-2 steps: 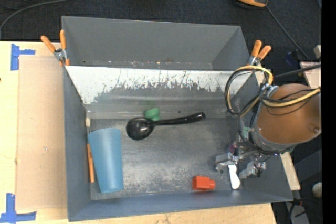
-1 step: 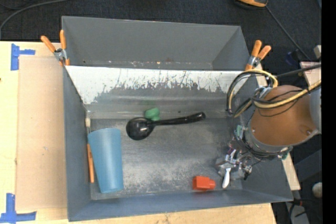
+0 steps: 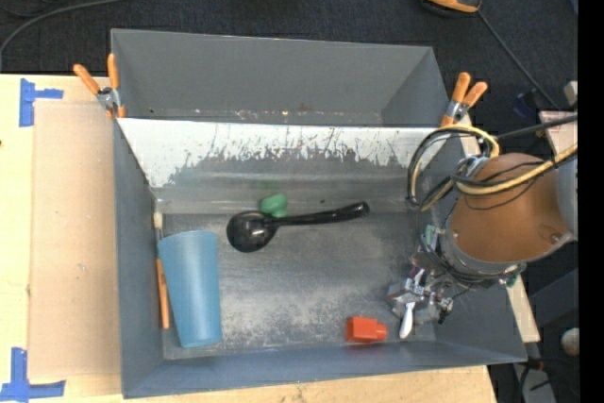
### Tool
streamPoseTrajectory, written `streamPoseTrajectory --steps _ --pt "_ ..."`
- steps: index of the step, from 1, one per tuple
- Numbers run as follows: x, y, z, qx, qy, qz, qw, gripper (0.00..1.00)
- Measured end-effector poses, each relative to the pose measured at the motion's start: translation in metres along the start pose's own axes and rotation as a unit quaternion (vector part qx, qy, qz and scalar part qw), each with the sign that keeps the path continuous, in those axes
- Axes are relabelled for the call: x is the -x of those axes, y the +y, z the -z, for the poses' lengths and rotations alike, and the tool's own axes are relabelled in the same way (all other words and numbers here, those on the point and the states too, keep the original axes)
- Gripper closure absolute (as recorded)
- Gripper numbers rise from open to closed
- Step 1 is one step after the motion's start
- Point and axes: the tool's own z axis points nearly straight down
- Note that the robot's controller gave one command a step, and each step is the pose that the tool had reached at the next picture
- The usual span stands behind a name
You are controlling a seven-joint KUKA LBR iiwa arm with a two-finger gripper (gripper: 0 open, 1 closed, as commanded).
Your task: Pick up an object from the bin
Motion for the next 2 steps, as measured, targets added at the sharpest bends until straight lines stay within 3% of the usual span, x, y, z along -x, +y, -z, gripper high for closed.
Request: streamPoseTrajectory --steps 1,2 --pt "0.0 0.004 0.027 0.006 0.001 -0.001 1.0 1.0" --pt "0.001 0.003 0.061 0.004 0.0001 -0.002 1.0 1.0"
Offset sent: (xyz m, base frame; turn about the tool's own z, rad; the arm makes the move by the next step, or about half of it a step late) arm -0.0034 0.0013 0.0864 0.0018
